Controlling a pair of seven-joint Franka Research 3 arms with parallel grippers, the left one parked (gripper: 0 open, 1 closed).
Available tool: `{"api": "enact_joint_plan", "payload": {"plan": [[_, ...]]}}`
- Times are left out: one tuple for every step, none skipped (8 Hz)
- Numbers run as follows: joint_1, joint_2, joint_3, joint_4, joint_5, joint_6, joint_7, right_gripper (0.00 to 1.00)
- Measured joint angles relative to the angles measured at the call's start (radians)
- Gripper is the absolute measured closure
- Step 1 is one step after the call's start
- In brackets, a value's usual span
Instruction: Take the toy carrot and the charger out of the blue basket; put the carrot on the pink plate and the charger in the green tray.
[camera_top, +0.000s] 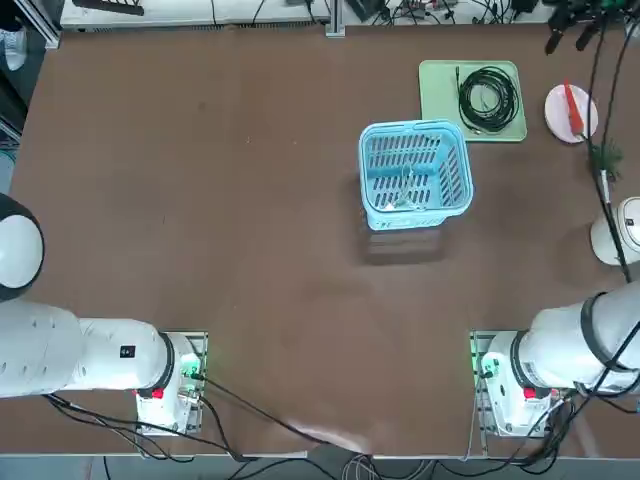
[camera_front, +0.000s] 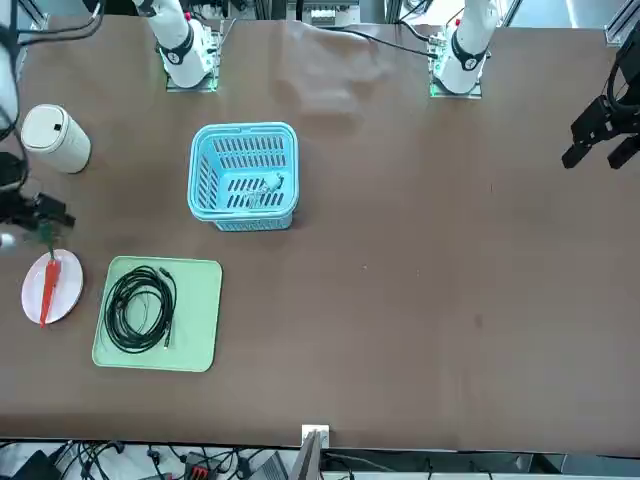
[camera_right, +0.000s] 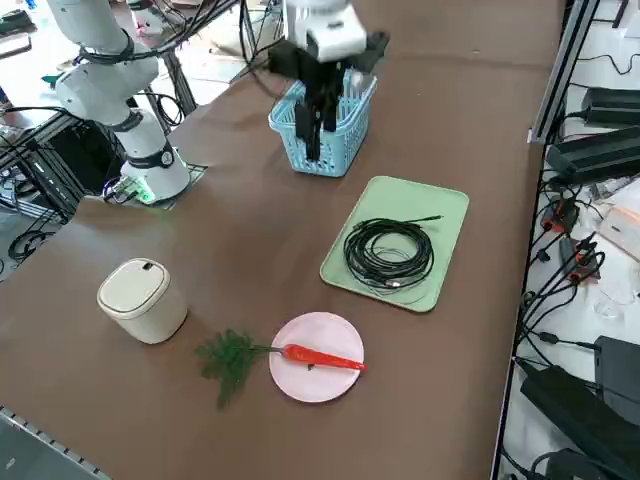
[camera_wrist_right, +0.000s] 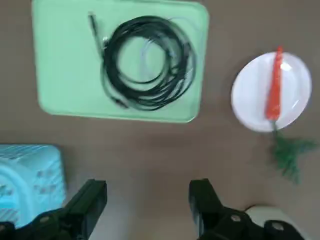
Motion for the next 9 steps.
{"api": "enact_joint_plan", "payload": {"plan": [[0.085,-0.037,0.002,-0.03,-0.004,-0.033,0.127,0.0],[0.171,-0.074,0.004,-0.092,-0.007,-0.029,0.255,0.0],[0.261,-0.112,0.005,-0.178,-0.009,0.013,0.379,0.0],[0.351,-0.149,0.007,-0.283,-0.011,0.099,0.49,0.0],[0.429,-0.18,0.009,-0.401,-0.014,0.222,0.574,0.0],[0.487,-0.203,0.009,-0.515,-0.016,0.355,0.629,0.0],[0.524,-0.213,0.009,-0.598,-0.017,0.461,0.664,0.0],[0.551,-0.212,0.009,-0.646,-0.017,0.531,0.684,0.0],[0.57,-0.205,0.009,-0.668,-0.017,0.573,0.693,0.0]]}}
